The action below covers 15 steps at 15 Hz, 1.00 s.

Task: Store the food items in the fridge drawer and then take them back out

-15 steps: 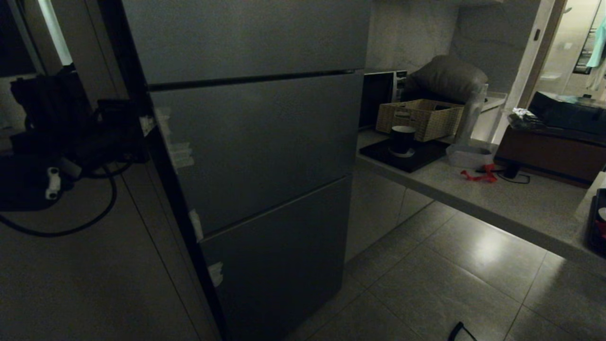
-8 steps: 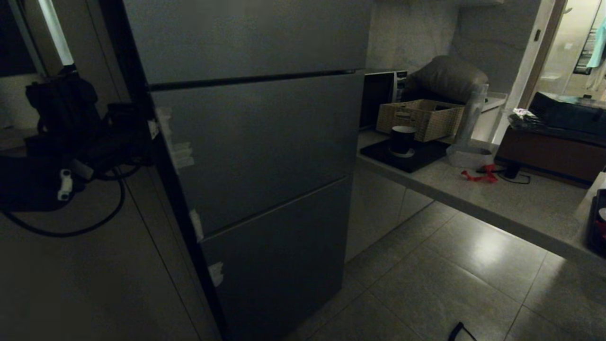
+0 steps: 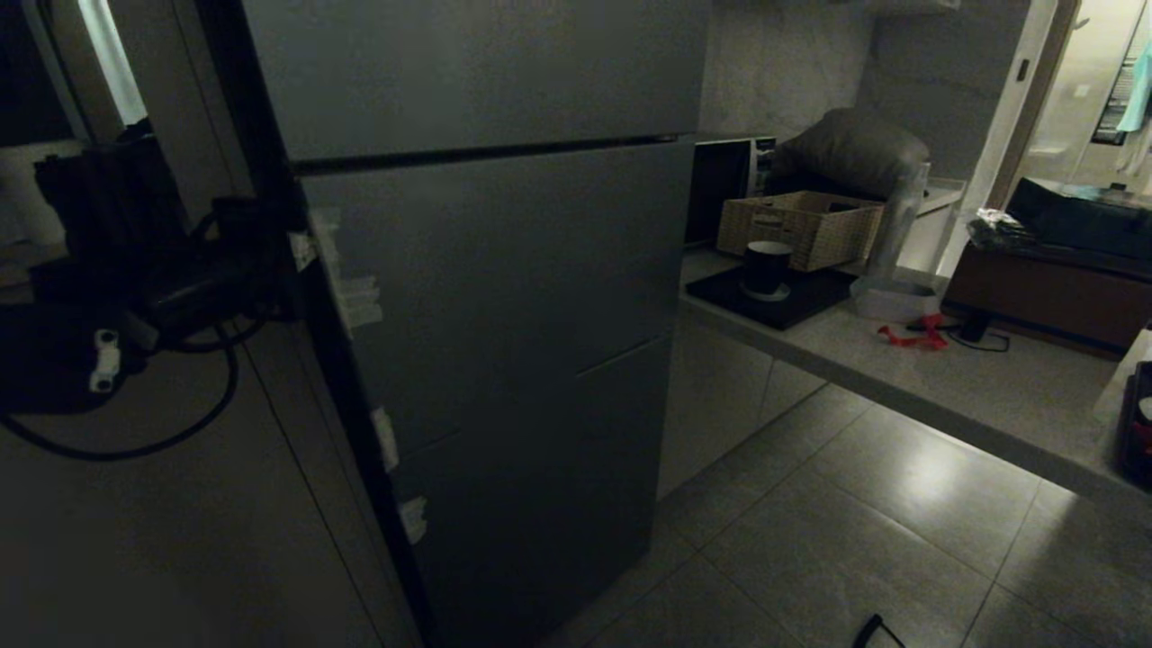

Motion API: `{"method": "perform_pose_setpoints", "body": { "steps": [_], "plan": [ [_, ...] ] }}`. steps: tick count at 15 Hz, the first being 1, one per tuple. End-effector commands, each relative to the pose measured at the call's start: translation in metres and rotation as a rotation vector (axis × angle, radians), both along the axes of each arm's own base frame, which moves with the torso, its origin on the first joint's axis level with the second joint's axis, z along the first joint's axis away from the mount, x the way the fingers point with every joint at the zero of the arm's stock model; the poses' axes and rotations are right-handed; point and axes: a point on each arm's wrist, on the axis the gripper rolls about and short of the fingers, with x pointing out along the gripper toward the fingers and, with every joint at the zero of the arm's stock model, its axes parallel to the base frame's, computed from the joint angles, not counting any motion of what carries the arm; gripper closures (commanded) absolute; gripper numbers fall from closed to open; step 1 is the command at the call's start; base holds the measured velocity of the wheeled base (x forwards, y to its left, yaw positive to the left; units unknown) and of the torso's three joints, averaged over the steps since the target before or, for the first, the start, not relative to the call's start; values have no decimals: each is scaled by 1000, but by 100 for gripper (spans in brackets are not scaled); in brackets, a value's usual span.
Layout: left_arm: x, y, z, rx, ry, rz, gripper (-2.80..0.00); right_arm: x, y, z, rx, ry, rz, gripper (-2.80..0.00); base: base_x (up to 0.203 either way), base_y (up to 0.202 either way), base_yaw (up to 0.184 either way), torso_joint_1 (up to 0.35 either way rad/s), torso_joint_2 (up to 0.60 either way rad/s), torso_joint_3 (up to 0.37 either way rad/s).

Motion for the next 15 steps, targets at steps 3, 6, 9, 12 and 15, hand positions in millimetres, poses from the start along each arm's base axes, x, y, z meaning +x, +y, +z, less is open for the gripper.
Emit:
{"method": "perform_pose_setpoints", "body": {
  "steps": [3, 6, 9, 12, 15],
  "plan": [
    [-31, -15, 10, -11, -28, -58, 0, 0, 0, 0, 0, 2, 1, 0, 0, 0, 0, 0, 0, 0],
    [-66, -32, 8, -9, -16, -128, 0, 0, 0, 0, 0, 2, 1, 0, 0, 0, 0, 0, 0, 0],
    [-117, -41, 6, -9, -20, -195, 0, 0, 0, 0, 0, 2, -1, 0, 0, 0, 0, 0, 0, 0],
    [-164, -31, 3, -18, -57, -189, 0, 0, 0, 0, 0, 2, 1, 0, 0, 0, 0, 0, 0, 0],
    [-202, -18, 4, 64, -128, -159, 0, 0, 0, 0, 0, 2, -1, 0, 0, 0, 0, 0, 0, 0]
  ]
}}
